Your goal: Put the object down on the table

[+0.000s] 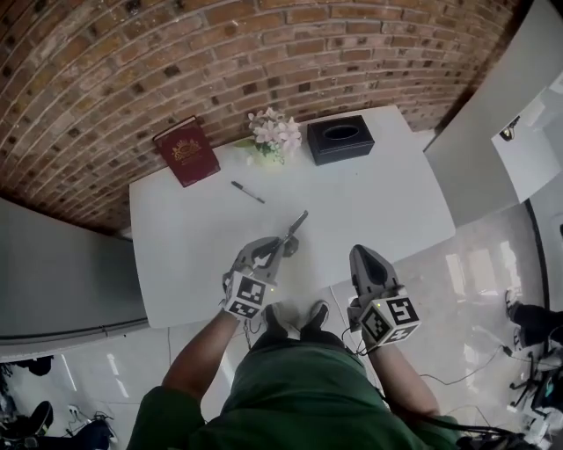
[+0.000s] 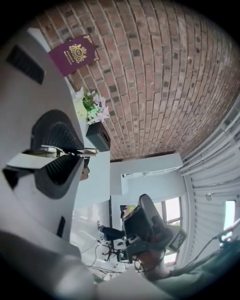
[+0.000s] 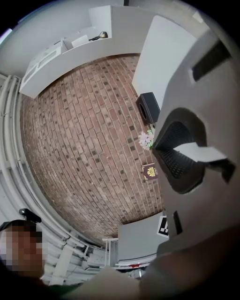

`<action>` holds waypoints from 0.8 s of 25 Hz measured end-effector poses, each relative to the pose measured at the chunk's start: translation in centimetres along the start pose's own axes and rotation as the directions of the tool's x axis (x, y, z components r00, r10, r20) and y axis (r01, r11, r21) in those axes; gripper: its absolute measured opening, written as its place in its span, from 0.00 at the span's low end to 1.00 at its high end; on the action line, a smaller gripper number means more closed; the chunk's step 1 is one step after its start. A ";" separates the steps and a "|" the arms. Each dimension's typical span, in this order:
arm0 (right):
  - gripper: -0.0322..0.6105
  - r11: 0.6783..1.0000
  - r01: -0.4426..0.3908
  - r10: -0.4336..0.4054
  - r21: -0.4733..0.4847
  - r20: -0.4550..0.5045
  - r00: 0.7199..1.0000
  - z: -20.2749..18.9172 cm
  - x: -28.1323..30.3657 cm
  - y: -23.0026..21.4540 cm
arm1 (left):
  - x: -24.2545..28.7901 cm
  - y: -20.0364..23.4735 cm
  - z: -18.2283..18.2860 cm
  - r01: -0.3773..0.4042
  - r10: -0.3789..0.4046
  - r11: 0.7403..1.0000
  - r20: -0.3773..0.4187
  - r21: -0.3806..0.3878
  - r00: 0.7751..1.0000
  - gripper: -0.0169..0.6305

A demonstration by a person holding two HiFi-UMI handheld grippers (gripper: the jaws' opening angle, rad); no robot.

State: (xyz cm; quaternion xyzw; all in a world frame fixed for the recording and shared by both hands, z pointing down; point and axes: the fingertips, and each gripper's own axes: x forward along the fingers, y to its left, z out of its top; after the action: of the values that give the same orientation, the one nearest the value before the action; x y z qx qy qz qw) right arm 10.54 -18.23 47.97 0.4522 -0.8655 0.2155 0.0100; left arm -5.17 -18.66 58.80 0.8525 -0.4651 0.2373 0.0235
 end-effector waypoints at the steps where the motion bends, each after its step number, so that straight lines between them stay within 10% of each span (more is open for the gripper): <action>1: 0.05 1.000 0.014 -0.014 -0.010 -0.005 1.000 -0.1 0.0 0.1 | 0.4 0.1 -0.4 0.014 -0.014 1.000 -0.005 0.018 1.000 0.07; 20: 0.05 0.980 0.197 -0.198 -0.025 -0.042 0.979 -2.4 -0.8 0.4 | 6.9 -0.2 -8.5 0.241 -0.200 0.911 -0.153 0.334 0.968 0.07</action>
State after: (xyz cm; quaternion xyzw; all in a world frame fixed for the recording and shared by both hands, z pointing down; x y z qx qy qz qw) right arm 10.25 -16.44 49.84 0.5307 -0.8181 0.2146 0.0551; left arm -5.16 -21.70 69.29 0.8751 -0.3140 0.3607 -0.0748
